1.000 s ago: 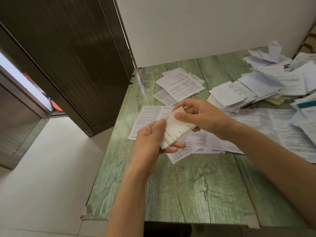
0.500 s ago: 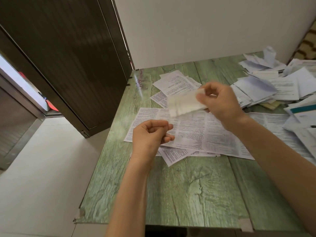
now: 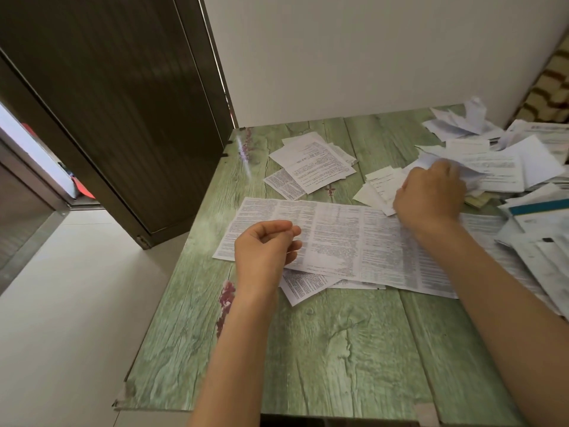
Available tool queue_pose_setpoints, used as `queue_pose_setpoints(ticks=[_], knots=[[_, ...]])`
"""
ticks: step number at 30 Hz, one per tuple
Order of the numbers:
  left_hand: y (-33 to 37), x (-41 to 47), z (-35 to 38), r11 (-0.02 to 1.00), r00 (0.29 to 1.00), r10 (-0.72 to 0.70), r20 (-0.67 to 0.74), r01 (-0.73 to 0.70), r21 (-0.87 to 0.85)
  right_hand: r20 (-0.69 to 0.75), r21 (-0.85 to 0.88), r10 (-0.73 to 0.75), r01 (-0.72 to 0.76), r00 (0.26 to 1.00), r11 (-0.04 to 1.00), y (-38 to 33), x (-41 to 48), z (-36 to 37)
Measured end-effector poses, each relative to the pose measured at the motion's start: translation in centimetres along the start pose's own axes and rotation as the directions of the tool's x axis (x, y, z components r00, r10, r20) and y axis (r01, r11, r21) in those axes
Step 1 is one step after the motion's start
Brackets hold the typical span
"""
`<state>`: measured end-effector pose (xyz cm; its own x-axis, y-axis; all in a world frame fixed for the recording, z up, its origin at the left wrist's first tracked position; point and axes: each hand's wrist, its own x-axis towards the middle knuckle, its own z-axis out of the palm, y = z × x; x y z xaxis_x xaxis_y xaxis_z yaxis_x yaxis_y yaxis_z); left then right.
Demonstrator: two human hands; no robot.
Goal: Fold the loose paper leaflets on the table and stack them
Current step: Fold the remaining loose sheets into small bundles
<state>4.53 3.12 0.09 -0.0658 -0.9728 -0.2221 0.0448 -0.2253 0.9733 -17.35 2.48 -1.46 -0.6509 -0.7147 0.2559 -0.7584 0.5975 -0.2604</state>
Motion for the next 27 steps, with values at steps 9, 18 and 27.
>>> queue_pose_setpoints(ticks=[9, 18, 27], knots=[[0.0, -0.4, -0.5, 0.999, 0.999, 0.013, -0.036, -0.012, 0.041, -0.339, 0.184, -0.074, 0.143, 0.938, 0.972, -1.0, -0.3, -0.3], [0.0, -0.3, -0.7, 0.999, 0.999, 0.009, -0.041, -0.007, 0.048, -0.570, 0.438, 0.005, 0.298, 0.822, 0.848, -1.4, 0.1, 0.4], [0.1, -0.2, -0.8, 0.999, 0.999, 0.009, -0.042, -0.007, 0.047, -0.753, 0.398, -0.213, 0.689, 0.622, 0.605, -3.9, -2.4, 0.0]])
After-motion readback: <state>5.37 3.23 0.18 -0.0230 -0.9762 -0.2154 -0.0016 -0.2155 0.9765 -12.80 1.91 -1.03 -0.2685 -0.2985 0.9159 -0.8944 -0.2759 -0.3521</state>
